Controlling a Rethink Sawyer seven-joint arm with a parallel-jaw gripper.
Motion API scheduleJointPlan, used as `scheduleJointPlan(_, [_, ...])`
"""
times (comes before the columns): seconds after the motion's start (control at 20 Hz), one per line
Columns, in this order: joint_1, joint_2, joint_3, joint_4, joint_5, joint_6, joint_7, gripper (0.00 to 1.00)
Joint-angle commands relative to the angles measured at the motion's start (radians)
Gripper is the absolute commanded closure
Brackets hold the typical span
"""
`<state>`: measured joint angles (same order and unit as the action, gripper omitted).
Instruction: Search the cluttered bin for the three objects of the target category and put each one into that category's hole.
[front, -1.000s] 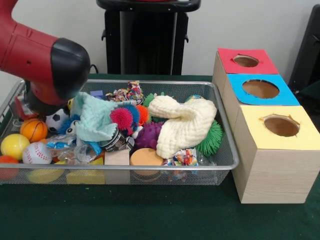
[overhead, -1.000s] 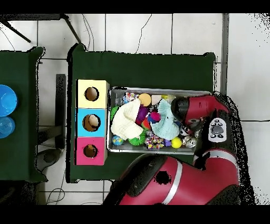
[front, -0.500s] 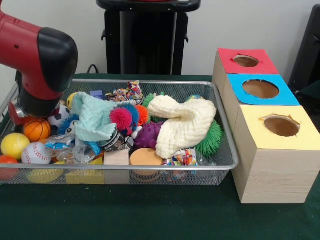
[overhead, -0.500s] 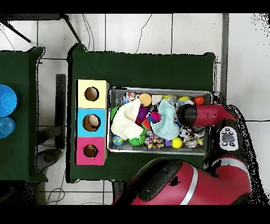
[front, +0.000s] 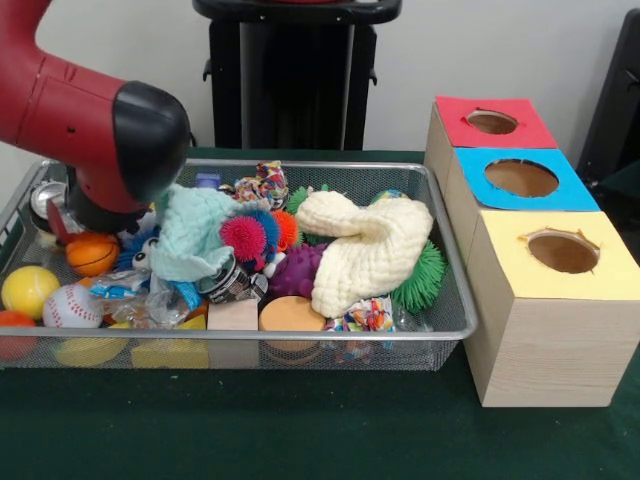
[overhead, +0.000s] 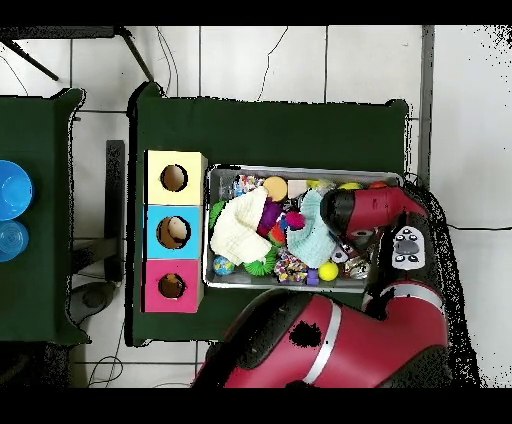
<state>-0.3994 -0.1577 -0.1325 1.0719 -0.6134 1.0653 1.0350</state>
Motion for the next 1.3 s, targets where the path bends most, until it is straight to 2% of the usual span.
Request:
scheduleJointPlan(0.05, [0.041,0.091,0.018,-0.038,-0.025,0.196,-0.037,0.0])
scheduleJointPlan(0.3, [0.074,0.133,-0.015,-0.117,-0.086,0.219,-0.046,0.0])
scheduleJointPlan(0.55, [0.103,0.125,-0.033,-0.142,-0.129,0.125,-0.019,0.0])
scheduleJointPlan(0.65, [0.106,0.112,-0.03,-0.134,-0.138,0.073,-0.005,0.0])
scheduleJointPlan(0.7, [0.109,0.085,-0.032,-0.094,-0.141,0.034,0.007,0.0])
scheduleJointPlan(0.9, [0.113,0.036,-0.026,-0.024,-0.152,-0.085,0.045,0.0])
scheduleJointPlan(1.1, [0.109,0.009,-0.041,0.022,-0.135,-0.069,0.029,0.0])
scheduleJointPlan(1.3, [0.068,0.023,-0.007,0.053,-0.084,-0.059,-0.002,0.0])
